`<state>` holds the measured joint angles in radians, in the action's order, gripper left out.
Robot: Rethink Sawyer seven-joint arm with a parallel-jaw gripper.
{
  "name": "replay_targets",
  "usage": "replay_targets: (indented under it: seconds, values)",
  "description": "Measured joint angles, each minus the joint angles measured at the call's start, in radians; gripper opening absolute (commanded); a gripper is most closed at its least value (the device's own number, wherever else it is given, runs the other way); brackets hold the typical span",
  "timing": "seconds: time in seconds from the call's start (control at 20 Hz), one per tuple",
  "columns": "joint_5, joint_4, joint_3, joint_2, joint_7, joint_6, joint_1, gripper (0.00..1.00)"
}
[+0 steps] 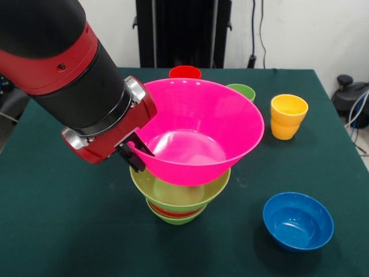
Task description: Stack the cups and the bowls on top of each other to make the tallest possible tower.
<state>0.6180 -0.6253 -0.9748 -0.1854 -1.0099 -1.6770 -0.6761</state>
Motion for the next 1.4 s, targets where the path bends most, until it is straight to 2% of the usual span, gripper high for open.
replay_targets:
  seconds: [1.4]
  values:
    - [0.017,0.004,0.0,0.002,0.0,0.0,0.0,0.0]
